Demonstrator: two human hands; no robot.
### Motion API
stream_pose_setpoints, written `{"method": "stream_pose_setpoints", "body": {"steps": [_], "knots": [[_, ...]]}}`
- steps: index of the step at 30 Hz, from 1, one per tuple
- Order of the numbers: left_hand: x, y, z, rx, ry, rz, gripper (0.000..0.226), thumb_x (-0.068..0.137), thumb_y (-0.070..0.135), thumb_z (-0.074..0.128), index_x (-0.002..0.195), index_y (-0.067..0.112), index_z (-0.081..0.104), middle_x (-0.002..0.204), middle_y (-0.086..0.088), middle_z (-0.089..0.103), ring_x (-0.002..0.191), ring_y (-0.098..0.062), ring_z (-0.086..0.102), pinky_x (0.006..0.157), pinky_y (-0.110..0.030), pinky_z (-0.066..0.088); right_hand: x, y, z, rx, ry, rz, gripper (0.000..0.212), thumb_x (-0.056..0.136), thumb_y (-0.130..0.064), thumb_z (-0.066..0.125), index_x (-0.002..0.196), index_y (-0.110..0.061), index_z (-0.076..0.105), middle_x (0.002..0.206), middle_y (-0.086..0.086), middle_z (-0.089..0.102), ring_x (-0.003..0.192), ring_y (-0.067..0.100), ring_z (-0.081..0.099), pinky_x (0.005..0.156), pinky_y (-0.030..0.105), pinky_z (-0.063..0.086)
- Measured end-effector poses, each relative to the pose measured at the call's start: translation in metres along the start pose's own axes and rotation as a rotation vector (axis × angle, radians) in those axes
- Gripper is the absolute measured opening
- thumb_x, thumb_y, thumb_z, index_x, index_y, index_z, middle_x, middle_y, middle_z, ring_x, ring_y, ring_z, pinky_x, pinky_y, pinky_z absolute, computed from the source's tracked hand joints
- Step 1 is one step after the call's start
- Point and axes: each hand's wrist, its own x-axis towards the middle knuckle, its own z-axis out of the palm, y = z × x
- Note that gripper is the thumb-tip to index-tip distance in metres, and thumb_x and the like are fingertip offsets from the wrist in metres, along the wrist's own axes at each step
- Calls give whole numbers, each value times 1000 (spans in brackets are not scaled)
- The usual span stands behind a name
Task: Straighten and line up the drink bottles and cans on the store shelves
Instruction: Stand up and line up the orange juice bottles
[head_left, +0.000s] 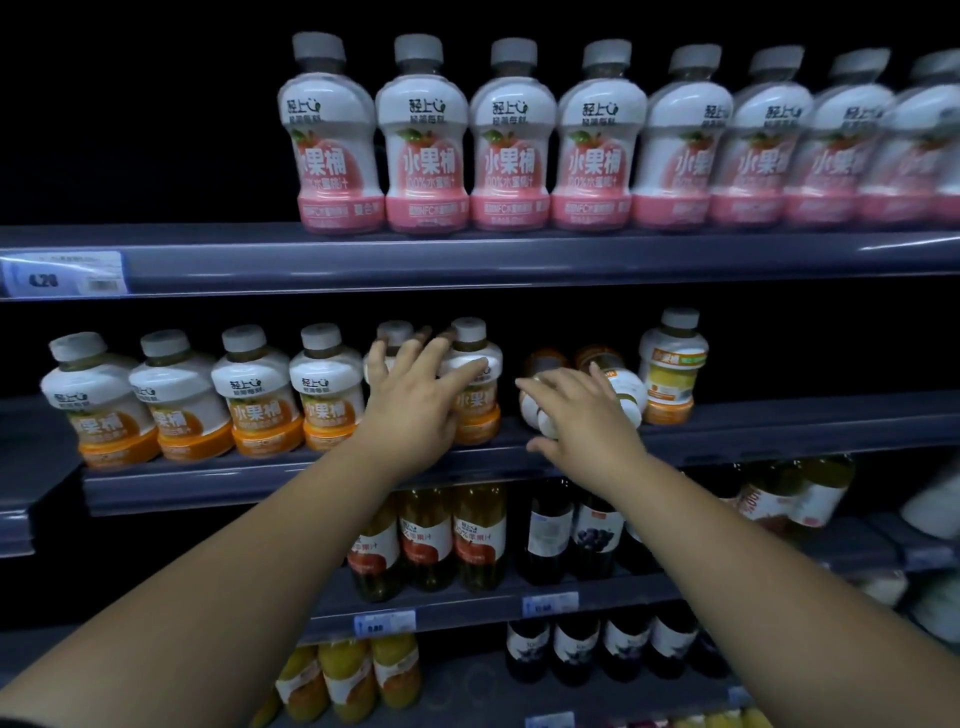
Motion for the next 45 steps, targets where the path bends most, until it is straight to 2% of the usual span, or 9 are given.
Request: {"method": "stream_pose_setpoints", "body": {"steps": [13, 21, 23, 25, 28, 34, 37, 42, 45], "knots": [[0, 7, 7, -48, 17, -31, 69, 81, 18, 65, 144, 35, 44, 141, -18, 46, 131, -35, 43, 112, -63, 3, -20, 6, 10, -180, 184, 104, 36, 73, -19, 80, 106, -21, 68, 107, 1, 59, 95, 25, 60, 115, 67, 11], [-1, 6, 4, -55, -7, -27, 69, 84, 20, 61, 147, 38, 39, 145, -15, 41, 136, -31, 38, 113, -61, -1, 9, 3, -26, 135, 187, 39, 45, 85, -18, 69, 129, -15, 62, 131, 4, 61, 120, 28, 57, 117, 60, 7], [0, 6, 3, -59, -11, -30, 70, 85, 20, 60, 148, 39, 37, 146, -14, 40, 137, -30, 37, 114, -60, -2, 23, 4, -37, 286, 162, 124, 48, 88, -26, 64, 135, -20, 56, 133, 3, 61, 119, 27, 57, 118, 54, 21], [0, 6, 3, -61, -11, -30, 70, 85, 20, 60, 148, 40, 36, 147, -14, 39, 138, -30, 35, 115, -59, -3, 34, 5, -44, 434, 156, 243, 46, 87, -35, 61, 132, -28, 53, 124, 2, 65, 107, 26, 60, 98, 44, 46], [-1, 6, 2, -66, -11, -28, 69, 86, 20, 58, 149, 39, 36, 148, -14, 38, 138, -30, 35, 115, -59, -3, 44, 9, -43, 503, 145, 333, 40, 89, -35, 59, 127, -25, 51, 113, 6, 67, 93, 24, 62, 79, 37, 51], [-3, 5, 1, -62, -6, -22, 68, 90, 20, 56, 150, 40, 32, 151, -12, 34, 140, -29, 32, 114, -58, -5, 53, 13, -31, 538, -131, 346, 80, 77, -28, 76, 145, -30, 34, 126, 4, 59, 105, 20, 60, 87, 39, 54], [-2, 4, 1, -70, -15, -21, 68, 91, 19, 56, 150, 41, 31, 153, -12, 32, 141, -28, 30, 115, -56, -7, 56, 15, -28, 579, -134, 370, 80, 80, -22, 73, 146, -33, 30, 125, 5, 59, 101, 19, 60, 79, 34, 53], [-1, 7, 1, -53, -19, -38, 67, 92, 21, 55, 150, 42, 30, 154, -11, 32, 141, -27, 30, 116, -56, -6, 55, 17, -28, 459, -30, 357, 102, 58, -34, 93, 141, -33, 35, 138, 9, 48, 124, 28, 50, 101, 45, 47], [3, 7, 0, -63, -22, -61, 66, 91, 22, 56, 149, 43, 31, 152, -9, 33, 140, -26, 31, 116, -57, -6, 46, 17, -17, 538, -100, 333, 109, 66, -20, 87, 147, -39, 17, 143, 6, 44, 123, 26, 50, 90, 36, 48]]}}
